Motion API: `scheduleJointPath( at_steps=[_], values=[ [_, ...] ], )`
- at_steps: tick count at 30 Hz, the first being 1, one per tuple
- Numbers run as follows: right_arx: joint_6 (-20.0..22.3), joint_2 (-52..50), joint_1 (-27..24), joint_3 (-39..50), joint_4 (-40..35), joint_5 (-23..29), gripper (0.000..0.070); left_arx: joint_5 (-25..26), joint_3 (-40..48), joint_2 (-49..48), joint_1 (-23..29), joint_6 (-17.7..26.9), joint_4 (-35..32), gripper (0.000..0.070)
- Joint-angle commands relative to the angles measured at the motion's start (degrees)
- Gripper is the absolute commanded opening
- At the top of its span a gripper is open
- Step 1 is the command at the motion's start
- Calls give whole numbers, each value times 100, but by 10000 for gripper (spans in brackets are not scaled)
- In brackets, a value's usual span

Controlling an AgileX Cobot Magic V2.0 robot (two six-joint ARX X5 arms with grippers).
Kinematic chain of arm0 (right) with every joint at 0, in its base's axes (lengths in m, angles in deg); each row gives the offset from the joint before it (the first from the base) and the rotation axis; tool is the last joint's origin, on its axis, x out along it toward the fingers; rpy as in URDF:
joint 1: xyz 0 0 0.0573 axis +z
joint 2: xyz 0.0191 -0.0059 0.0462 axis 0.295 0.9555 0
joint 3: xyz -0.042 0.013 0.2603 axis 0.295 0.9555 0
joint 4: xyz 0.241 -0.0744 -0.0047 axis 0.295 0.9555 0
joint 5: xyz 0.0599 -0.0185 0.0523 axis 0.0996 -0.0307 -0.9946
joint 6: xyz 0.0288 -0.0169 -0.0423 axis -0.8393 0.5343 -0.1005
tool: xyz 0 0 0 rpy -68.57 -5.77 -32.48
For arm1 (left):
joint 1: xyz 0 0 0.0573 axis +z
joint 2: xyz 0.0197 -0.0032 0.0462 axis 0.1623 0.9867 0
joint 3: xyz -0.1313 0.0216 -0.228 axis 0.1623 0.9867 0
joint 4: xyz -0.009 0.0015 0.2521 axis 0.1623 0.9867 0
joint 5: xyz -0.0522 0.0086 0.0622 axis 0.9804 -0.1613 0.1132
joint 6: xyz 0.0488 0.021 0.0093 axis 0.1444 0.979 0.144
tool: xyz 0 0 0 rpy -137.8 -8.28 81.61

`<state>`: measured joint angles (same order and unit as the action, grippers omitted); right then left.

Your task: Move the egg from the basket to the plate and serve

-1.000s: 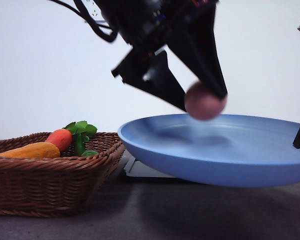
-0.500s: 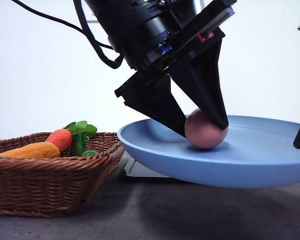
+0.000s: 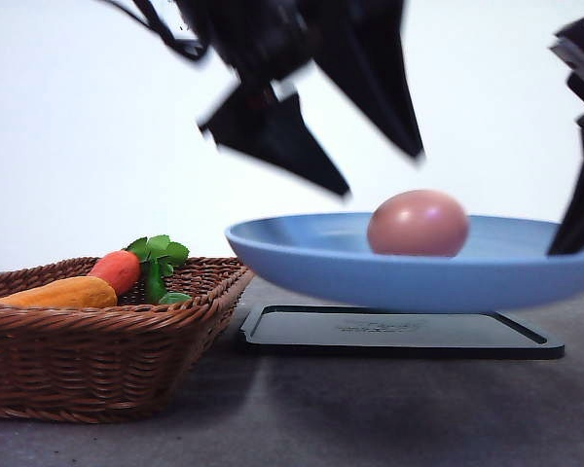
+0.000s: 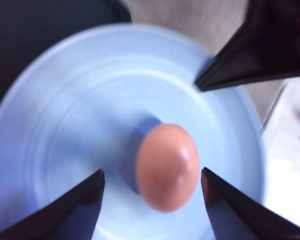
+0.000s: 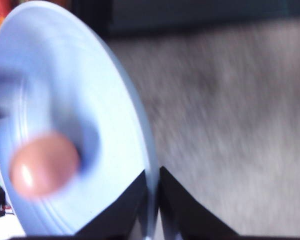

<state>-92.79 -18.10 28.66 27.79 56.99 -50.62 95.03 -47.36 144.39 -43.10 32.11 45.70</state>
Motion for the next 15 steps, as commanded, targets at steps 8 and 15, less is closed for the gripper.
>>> scheduleJointPath(
  at_steps=[8,15],
  values=[
    [758,1706,-425,-1324,-66,-59,0,-21,-129,-1472,693,-35,446,392],
    [875,3277,-782,-2475,-233,-60,0,-31,-129,-2644,1366,-12,734,392]
  ],
)
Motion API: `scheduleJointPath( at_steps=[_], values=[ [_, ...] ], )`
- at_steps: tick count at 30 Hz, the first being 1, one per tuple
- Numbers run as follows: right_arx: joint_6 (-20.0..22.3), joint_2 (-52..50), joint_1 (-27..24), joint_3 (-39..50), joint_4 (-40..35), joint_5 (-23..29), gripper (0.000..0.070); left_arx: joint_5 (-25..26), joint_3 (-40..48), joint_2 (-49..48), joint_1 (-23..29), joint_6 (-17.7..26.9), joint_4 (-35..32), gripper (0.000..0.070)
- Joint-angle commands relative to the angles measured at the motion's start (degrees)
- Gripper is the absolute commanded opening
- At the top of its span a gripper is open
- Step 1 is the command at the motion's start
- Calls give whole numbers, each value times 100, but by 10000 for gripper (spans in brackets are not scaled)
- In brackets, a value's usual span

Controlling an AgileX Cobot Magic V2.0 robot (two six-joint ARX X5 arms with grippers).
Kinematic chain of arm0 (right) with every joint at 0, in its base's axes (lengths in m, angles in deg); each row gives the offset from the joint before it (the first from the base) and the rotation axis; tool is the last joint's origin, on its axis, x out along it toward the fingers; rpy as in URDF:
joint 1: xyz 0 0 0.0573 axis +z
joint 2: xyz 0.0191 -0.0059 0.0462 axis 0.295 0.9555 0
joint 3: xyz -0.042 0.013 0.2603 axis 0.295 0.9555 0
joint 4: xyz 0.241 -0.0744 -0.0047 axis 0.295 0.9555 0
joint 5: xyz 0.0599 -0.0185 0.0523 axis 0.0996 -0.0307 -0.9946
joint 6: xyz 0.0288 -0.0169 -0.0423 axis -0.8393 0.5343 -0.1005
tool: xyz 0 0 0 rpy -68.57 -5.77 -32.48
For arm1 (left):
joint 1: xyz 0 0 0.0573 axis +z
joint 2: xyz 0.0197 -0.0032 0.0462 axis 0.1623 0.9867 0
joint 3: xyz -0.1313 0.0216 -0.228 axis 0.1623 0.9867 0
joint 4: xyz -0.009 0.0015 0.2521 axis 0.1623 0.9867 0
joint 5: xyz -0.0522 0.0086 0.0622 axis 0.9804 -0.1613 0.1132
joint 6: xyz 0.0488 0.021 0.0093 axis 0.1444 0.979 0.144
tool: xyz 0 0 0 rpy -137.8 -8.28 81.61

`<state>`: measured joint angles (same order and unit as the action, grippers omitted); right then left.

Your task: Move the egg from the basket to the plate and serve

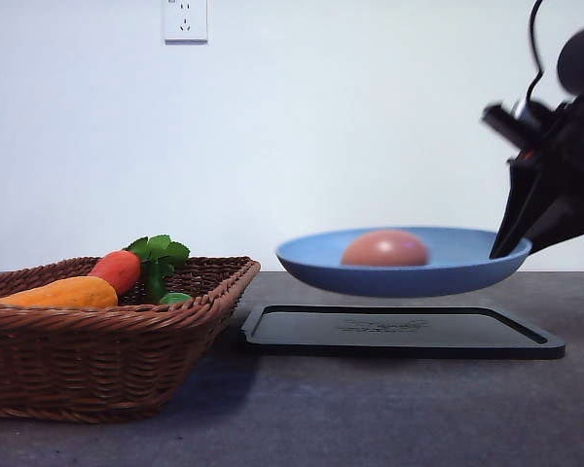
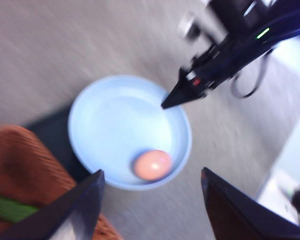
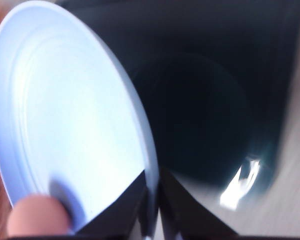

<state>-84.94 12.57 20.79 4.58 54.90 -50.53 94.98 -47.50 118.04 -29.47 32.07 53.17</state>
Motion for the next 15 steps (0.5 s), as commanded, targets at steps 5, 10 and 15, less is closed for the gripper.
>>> scheduleJointPath(
  at_steps=[5,10,15],
  values=[
    [85,1151,-29,-807,-18,-76,0,-28,-116,-556,337,14,148,392],
    [106,1706,-1,-1097,-72,-70,0,-31,-116,-778,528,16,258,392],
    [136,1791,0,-1110,-145,77,106,-32,-116,-769,644,34,437,392]
  ],
)
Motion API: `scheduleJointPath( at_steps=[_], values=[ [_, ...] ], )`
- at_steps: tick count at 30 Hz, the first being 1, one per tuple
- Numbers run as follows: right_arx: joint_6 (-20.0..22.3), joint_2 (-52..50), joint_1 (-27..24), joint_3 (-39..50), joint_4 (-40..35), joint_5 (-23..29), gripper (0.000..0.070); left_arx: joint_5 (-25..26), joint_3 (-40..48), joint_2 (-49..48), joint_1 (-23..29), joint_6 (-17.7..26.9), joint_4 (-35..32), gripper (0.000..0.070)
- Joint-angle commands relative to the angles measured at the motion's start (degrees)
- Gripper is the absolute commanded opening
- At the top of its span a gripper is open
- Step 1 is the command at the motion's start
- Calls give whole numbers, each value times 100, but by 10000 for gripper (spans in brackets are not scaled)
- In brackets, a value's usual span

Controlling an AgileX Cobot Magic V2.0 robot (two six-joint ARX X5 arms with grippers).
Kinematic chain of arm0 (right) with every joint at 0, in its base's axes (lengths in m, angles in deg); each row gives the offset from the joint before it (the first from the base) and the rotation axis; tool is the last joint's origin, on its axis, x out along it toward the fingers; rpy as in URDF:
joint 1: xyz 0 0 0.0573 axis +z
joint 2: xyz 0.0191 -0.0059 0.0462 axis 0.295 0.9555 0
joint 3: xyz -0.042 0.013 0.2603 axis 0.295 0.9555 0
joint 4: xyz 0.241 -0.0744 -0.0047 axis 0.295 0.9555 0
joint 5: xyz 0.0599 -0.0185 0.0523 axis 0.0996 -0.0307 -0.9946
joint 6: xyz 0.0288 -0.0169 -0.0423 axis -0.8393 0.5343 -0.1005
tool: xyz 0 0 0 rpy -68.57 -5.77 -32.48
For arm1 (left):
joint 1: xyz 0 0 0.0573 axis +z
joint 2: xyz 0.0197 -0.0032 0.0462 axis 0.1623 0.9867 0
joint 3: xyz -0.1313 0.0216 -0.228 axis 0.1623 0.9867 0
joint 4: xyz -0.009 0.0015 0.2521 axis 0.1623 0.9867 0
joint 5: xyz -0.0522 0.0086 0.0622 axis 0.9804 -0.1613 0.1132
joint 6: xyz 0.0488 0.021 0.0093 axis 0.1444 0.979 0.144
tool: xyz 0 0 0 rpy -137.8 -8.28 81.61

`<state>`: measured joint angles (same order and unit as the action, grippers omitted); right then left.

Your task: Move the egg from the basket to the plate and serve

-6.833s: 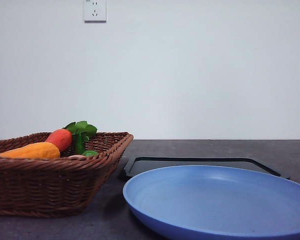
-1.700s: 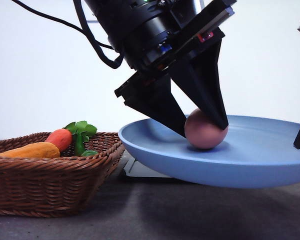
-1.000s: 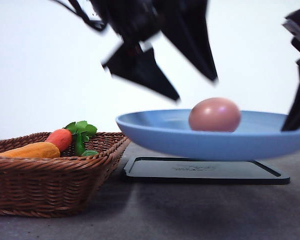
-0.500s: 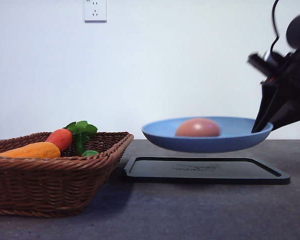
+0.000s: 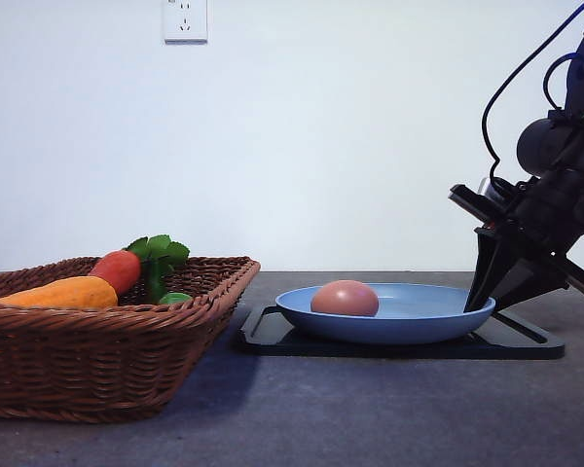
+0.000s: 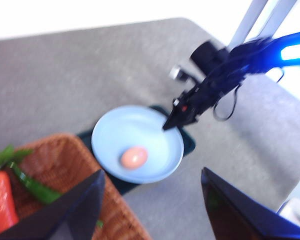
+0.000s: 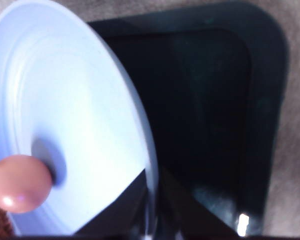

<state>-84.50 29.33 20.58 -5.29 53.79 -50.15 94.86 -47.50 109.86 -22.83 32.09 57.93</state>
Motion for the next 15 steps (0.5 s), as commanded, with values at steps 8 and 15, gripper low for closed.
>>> scheduleJointPath(
  at_steps=[8,15],
  values=[
    [154,59,-75,-130,-25,-17,263,-22,-116,130,-3,98,-127,391],
    [451,-606,-348,-136,552,-110,213,-258,-116,384,-3,328,-317,301]
  ],
)
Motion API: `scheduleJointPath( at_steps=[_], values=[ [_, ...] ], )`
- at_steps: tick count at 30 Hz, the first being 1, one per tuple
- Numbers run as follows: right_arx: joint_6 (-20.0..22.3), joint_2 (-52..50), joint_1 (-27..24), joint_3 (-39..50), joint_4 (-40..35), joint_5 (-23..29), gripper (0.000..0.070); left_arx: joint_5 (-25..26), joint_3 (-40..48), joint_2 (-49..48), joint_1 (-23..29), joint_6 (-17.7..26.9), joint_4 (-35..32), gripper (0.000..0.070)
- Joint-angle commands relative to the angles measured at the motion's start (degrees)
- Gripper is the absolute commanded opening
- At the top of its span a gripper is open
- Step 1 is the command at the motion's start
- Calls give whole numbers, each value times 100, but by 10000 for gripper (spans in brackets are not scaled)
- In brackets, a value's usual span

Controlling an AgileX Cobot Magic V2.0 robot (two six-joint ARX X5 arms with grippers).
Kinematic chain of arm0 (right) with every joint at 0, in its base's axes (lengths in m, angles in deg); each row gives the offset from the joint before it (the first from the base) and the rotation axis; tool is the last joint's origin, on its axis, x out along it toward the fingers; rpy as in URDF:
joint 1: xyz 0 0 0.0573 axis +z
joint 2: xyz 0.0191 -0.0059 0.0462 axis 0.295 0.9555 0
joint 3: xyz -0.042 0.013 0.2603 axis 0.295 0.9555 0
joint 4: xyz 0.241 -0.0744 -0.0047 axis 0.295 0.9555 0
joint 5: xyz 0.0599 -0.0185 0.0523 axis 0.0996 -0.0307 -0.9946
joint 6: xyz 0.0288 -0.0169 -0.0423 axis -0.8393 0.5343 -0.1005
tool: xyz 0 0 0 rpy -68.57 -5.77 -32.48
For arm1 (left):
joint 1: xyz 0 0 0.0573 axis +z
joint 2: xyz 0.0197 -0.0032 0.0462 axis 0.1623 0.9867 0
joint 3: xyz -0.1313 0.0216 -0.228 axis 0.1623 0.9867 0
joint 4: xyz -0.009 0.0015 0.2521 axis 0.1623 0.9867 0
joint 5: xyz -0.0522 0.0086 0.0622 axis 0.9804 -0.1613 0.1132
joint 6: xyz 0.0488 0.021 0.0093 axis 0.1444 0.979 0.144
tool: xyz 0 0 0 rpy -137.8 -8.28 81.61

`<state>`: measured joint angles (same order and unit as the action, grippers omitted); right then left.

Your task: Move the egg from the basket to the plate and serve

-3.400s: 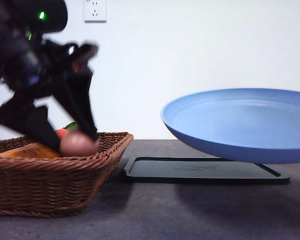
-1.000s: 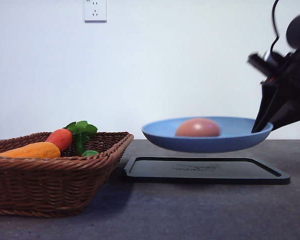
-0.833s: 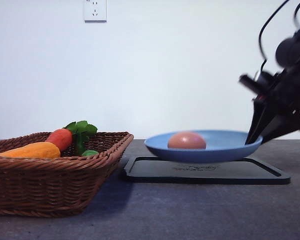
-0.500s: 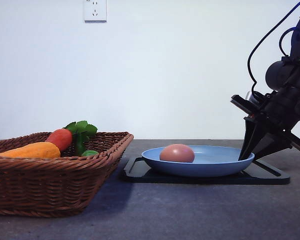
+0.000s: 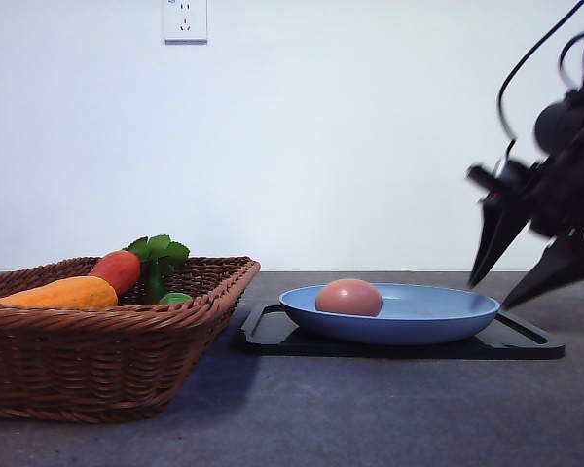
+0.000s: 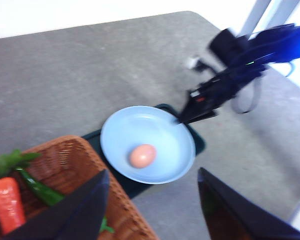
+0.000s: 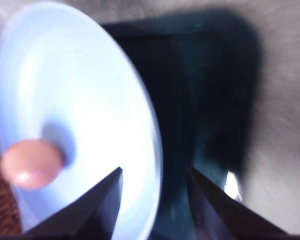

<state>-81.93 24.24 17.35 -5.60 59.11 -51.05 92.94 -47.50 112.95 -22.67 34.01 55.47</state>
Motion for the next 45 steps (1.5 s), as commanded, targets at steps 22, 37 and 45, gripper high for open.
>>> scheduleJointPath(
  at_steps=[22,37,45],
  values=[
    [591,-4016,1861,312,700,4386,0,-1371,204,1382,971,656,-651,0],
    [582,-5868,2450,4162,-3143,5092,0,-1366,3140,-187,1152,139,-3009,0],
    [301,-5906,2448,4887,-4124,4896,0,-1358,3615,-684,1152,-34,-2898,0]
  ],
)
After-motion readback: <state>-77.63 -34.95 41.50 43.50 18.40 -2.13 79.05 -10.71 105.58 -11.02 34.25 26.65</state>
